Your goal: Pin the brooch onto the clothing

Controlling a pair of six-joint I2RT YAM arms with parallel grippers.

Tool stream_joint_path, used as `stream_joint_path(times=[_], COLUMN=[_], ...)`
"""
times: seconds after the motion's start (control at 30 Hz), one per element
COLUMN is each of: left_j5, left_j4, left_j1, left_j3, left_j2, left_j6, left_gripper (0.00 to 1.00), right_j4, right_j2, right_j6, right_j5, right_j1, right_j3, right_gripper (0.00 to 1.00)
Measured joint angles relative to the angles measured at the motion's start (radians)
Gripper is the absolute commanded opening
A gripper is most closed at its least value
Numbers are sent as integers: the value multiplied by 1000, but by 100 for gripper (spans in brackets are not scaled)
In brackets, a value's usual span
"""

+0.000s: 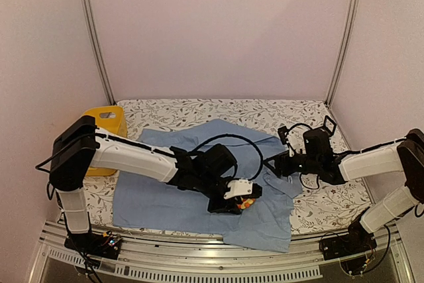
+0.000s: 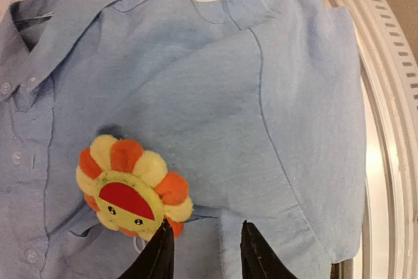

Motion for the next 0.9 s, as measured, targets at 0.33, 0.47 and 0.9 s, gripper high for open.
stream_joint_path(times=[0.33, 0.47, 0.9], left_j5=[69, 50, -180], left_j4=[-57, 22, 169], left_j1=[-15, 85, 567], left_j3=[-21, -104, -359], left_j2=[-81, -199, -167], left_j6=[-70, -249, -661], left_gripper=[20, 19, 17], right_j4=[-259, -381, -657], right_j2=[34, 155, 525], right_j6=[80, 113, 107], right_j5=[192, 297, 392], right_j1=[0, -6, -79], right_j3=[158, 324, 687], right_gripper=[44, 30, 23])
